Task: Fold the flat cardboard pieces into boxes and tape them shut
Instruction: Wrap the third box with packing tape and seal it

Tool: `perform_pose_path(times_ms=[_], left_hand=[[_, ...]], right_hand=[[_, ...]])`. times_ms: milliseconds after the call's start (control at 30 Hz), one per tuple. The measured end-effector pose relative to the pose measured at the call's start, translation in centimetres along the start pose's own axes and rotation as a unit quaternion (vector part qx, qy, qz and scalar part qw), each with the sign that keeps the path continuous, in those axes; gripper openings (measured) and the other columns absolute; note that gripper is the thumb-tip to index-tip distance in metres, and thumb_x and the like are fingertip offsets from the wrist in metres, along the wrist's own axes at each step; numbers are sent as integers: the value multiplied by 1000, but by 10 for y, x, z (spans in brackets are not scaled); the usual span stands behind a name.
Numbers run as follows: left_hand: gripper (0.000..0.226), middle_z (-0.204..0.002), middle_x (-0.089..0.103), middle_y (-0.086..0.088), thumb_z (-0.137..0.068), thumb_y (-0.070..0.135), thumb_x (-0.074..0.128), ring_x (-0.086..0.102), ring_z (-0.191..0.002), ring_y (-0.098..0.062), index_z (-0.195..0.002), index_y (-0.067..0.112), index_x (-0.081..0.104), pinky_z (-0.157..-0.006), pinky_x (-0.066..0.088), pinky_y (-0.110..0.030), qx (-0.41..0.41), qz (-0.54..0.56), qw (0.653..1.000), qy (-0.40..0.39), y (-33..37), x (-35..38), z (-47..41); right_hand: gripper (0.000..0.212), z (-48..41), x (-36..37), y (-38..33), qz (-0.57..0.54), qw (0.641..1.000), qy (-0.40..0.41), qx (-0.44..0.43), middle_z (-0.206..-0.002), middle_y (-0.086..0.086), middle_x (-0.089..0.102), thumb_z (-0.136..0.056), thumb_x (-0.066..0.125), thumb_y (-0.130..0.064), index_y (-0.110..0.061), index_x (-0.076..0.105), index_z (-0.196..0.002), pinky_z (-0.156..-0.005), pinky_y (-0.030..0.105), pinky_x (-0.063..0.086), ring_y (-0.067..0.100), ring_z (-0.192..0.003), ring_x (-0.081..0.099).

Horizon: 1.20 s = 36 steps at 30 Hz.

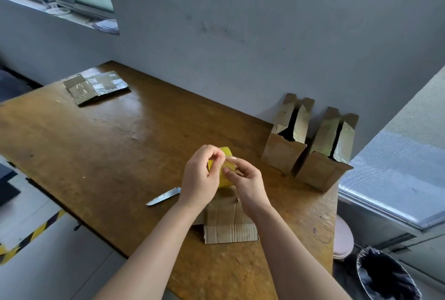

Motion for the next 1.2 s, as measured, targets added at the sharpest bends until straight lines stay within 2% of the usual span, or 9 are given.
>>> perform_pose_path(times_ms=[100, 200, 367, 500, 667, 833, 933, 1067, 1200], left_hand=[[44, -119, 53, 4, -92, 15, 59, 55, -107, -12, -134, 14, 45, -95, 46, -27, -9, -11, 999, 32, -5, 11, 20], [57, -136, 45, -9, -91, 24, 49, 47, -123, -17, -143, 16, 27, -104, 38, -40, -9, -61, 996, 59, -9, 23, 38], [69, -154, 24, -16, -92, 40, 38, 25, -142, -25, -151, 16, 12, -113, 19, -23, -75, -67, 995, 14, -26, 32, 40], [72, -146, 44, -8, -94, 44, 44, 43, -132, -23, -151, 8, 20, -109, 34, -44, -109, -65, 988, -90, -49, 41, 37], [62, -157, 29, 4, -97, 36, 50, 20, -145, -10, -152, 26, 22, -116, 26, -29, -76, -111, 972, -191, -66, 53, 54], [69, -158, 12, 17, -92, 23, 63, 32, -139, -3, -150, 21, 26, -99, 45, -21, 4, -93, 979, -182, -60, 53, 57], [82, -159, 13, 8, -85, 18, 72, 29, -138, -3, -149, 19, 22, -97, 44, -15, 6, -95, 982, -166, -58, 53, 58], [55, -128, 36, 0, -78, 15, 78, 45, -119, -14, -124, 11, 47, -95, 47, -23, -64, -79, 985, -140, -68, 47, 52], [19, -114, 54, 1, -89, -2, 60, 49, -116, -14, -103, 7, 69, -96, 33, -8, -73, -76, 983, -152, -72, 43, 46]], right_hand=[[18, -3, 6, -3, -8, 1000, 1, 11, -98, 1, 74, -94, 61, -11, -16, 75, -103, -82, 33, 57, 19, -96, 67], [17, -5, 13, -4, -10, 999, 8, 29, -90, -1, 74, -95, 60, -14, -16, 76, -100, -69, 21, 53, 9, -79, 65], [17, -8, 9, -2, -44, 996, 58, 53, -97, 9, 71, -95, 60, -14, -9, 73, -104, -79, 34, 52, 15, -83, 62], [15, -12, 1, -1, -74, 990, 102, 59, -103, 14, 69, -96, 59, -13, -9, 72, -102, -87, 47, 52, 23, -90, 62], [16, -15, -11, -6, -33, 987, 151, 34, -96, -3, 72, -97, 58, -21, -19, 74, -97, -66, 21, 51, 7, -82, 63], [21, -16, -16, -25, 42, 983, 174, -44, -83, -14, 71, -98, 56, -20, -25, 74, -89, -71, 23, 51, 3, -81, 62], [22, -16, -13, -36, 76, 981, 156, -87, -83, -14, 71, -98, 55, -18, -27, 73, -88, -68, 18, 48, -1, -77, 61], [22, -17, -21, -47, 139, 968, 183, -103, -83, -14, 71, -96, 56, -21, -32, 72, -85, -67, 20, 48, 1, -77, 61], [19, -23, -25, -57, 289, 949, 114, -47, -71, -16, 65, -90, 59, -22, -30, 72, -78, -62, 24, 44, 5, -69, 58]])
Point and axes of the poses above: each hand's wrist, its own z-axis away from the middle knuckle, its own x-axis out of the palm, y = z × x, the point moved 5 cm from there along -z, towards the middle knuckle
